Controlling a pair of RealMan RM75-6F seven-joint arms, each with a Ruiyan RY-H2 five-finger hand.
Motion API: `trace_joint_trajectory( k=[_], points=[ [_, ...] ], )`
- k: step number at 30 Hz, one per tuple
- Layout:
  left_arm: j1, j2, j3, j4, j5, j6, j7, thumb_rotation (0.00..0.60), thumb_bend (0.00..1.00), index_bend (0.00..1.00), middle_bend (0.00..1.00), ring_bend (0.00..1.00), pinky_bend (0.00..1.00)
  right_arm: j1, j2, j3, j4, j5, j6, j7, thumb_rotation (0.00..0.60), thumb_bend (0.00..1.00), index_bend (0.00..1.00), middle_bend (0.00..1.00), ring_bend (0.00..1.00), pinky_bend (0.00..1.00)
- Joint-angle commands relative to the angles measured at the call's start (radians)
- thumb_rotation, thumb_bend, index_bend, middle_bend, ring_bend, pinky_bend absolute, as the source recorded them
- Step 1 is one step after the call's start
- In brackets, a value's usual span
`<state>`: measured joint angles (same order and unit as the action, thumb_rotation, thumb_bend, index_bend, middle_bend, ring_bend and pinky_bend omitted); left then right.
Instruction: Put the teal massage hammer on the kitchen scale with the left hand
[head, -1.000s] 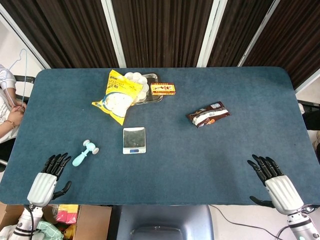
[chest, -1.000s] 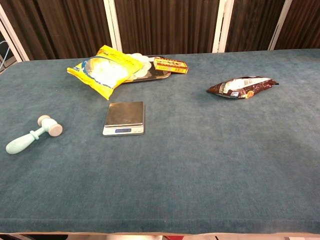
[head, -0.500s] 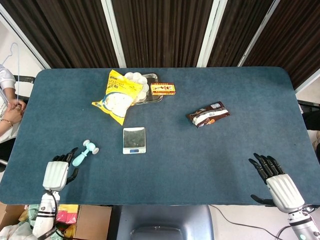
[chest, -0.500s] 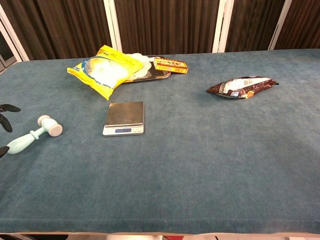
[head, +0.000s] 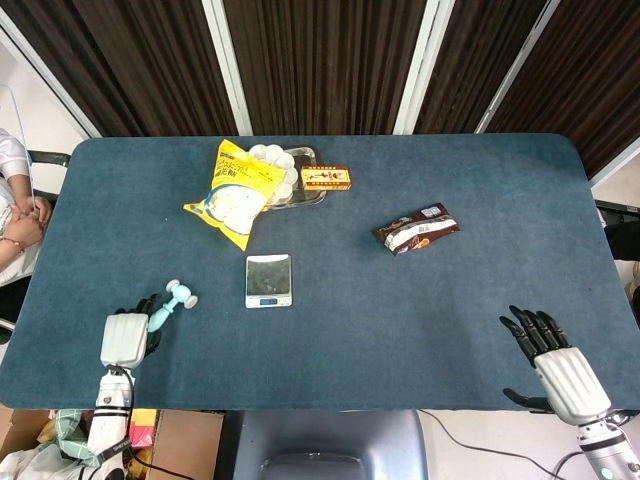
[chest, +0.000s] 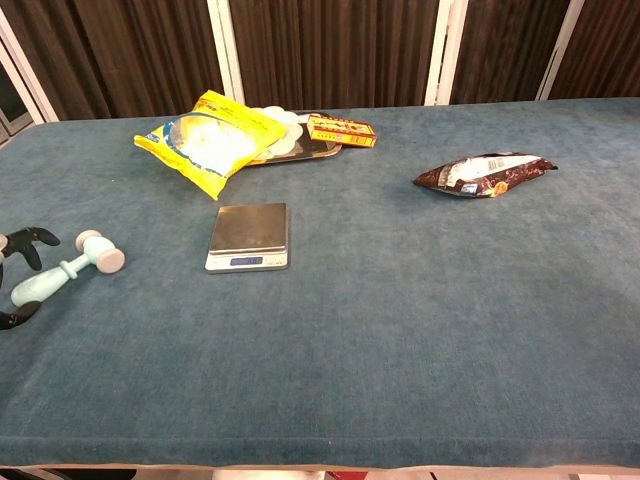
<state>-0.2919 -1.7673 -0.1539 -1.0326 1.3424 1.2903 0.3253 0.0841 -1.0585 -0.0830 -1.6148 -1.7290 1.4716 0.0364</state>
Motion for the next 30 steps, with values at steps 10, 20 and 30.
trace_joint_trajectory(
  k=[10,20,30],
  points=[
    [-0.026,-0.036,-0.024,0.050,-0.045,-0.024,0.006,0.600,0.33,0.42,0.50,0.74,0.66,0.003,-0.002,0.002,-0.002,0.003,-0.006,-0.005,0.600,0.14,0.00,0.00,0.00,0.00],
    [-0.044,-0.081,-0.057,0.114,-0.076,-0.005,-0.002,0.600,0.59,0.66,0.75,0.88,0.79,0.003,-0.002,0.000,-0.003,0.002,-0.008,-0.005,0.600,0.14,0.00,0.00,0.00,0.00],
    [-0.068,-0.133,-0.087,0.199,-0.034,0.088,-0.162,0.600,0.71,0.75,0.87,0.95,0.87,0.004,-0.002,-0.002,-0.006,0.005,-0.015,-0.010,0.600,0.14,0.00,0.00,0.00,0.00]
  ],
)
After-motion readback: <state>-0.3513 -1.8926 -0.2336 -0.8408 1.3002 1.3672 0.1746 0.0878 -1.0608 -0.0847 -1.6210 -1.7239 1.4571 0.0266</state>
